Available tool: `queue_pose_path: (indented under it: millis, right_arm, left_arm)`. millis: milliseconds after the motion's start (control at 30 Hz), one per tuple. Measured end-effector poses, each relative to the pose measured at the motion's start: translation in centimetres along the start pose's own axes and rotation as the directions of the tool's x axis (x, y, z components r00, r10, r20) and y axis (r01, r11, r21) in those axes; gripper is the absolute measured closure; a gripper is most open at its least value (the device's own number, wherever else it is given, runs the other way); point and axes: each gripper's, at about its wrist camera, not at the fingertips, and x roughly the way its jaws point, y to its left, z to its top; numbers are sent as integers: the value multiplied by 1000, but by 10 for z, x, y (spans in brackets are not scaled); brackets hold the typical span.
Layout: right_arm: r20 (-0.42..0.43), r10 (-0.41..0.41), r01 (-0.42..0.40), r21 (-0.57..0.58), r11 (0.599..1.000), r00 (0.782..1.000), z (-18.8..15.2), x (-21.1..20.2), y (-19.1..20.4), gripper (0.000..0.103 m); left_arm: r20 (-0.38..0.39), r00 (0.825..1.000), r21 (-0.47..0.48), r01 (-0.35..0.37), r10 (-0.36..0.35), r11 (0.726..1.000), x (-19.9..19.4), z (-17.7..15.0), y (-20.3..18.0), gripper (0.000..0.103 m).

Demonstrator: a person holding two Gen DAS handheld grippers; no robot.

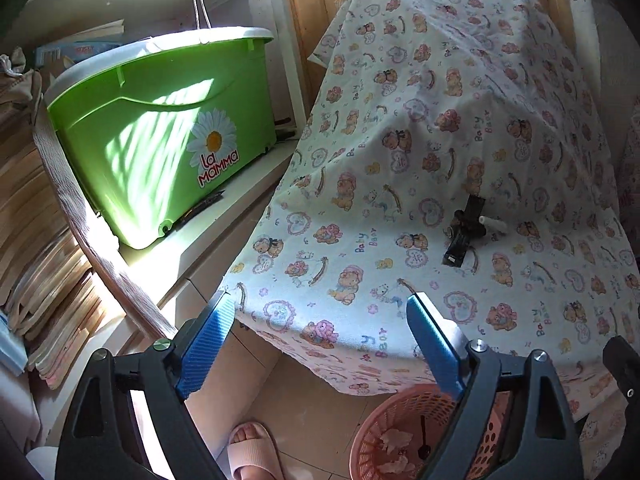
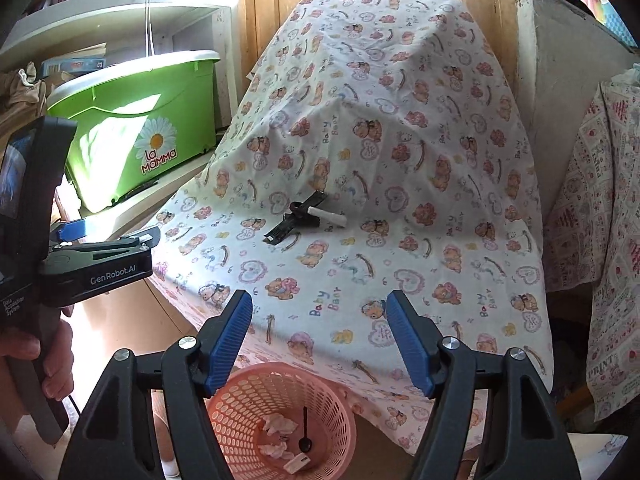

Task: Collect trash
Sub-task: 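Lift both open tools back toward the black object on the chair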

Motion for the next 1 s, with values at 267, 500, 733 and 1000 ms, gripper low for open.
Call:
queue_pose_path:
  millis: [267,500,733,1000]
  right_arm:
    - [26,-22,21,13,1000,999,11,-4,-13,32]
    - [12,-28,28,64,998,1000,16,-3,-28,32]
    - [2,-16,16,44,999,1000,22,-5,-31,32]
    - [25,11,-10,-28,1000,1000,50,-9,-37,32]
  left_arm:
    - [131,991,10,25,-26,1000,-21,7,-5,2]
    - [111,992,-42,66,-61,997,-15,8,-1,2]
    - [186,974,-78,145,-128,986,-24,13,7,2]
    - [168,979,-36,124,-116,992,-15,20,2,2]
